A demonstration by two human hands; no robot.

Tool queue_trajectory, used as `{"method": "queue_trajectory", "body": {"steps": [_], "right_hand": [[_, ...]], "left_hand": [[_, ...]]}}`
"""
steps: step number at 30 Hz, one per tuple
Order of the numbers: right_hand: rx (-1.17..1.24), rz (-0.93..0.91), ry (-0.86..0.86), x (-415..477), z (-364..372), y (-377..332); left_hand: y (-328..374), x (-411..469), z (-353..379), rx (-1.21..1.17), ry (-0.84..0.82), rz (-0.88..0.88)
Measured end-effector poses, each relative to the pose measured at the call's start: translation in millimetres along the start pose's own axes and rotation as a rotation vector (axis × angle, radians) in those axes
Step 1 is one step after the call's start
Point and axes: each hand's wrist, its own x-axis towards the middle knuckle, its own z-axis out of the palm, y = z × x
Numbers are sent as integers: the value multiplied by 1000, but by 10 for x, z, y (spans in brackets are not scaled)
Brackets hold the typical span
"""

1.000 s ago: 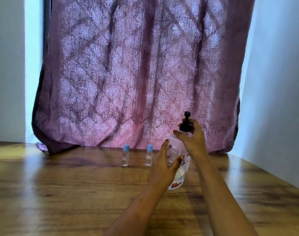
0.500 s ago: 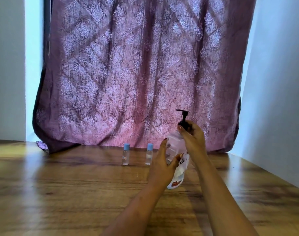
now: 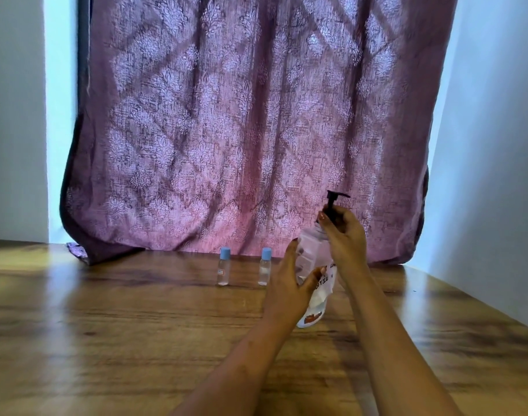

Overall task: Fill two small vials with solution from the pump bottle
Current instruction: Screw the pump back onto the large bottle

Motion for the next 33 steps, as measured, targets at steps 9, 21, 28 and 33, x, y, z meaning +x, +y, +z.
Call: {"method": "queue_trajectory", "body": {"steps": [9,21,28,33], "right_hand": [[22,41,-39,11,-7,-6],[32,37,32,2,-36,20],[50,15,-82,14,-37,22],[46,20,37,23,-50,46]], "left_hand": [[26,-16,11,31,10,27],[27,-34,48,37,26,28],[19,-29,18,-5,12,7],[31,-30,20,-15,-7,4]]}}
